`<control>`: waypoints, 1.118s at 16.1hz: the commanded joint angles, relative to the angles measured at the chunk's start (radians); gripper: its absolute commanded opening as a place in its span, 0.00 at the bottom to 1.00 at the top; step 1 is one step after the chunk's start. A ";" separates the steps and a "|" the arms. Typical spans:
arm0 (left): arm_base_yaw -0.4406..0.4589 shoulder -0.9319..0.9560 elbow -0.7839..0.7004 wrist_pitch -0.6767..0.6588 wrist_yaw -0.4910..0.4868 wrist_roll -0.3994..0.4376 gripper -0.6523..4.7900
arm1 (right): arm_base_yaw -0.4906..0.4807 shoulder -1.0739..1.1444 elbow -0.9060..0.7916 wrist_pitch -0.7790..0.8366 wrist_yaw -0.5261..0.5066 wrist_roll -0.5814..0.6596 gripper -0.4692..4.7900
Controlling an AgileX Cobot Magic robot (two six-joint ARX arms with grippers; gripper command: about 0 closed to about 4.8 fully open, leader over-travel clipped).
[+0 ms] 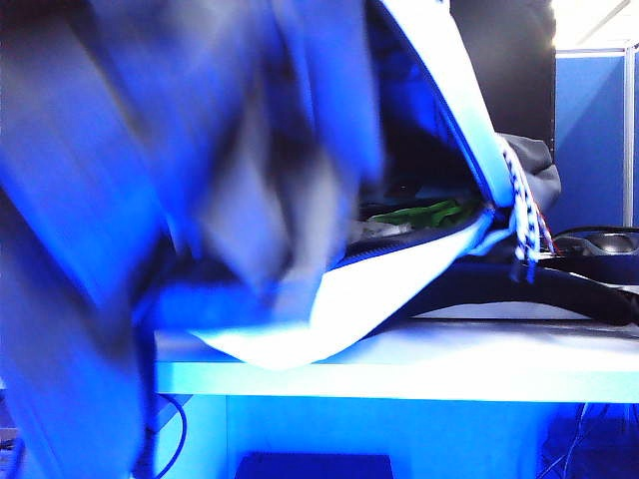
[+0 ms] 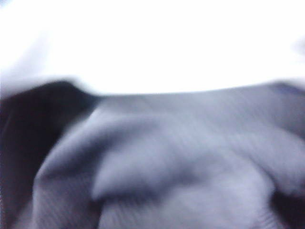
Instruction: Put the gray clothes into the backpack.
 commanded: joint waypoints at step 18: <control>-0.024 0.816 0.633 0.666 0.519 -0.407 1.00 | -0.092 -0.074 0.018 -0.066 -0.292 0.098 0.08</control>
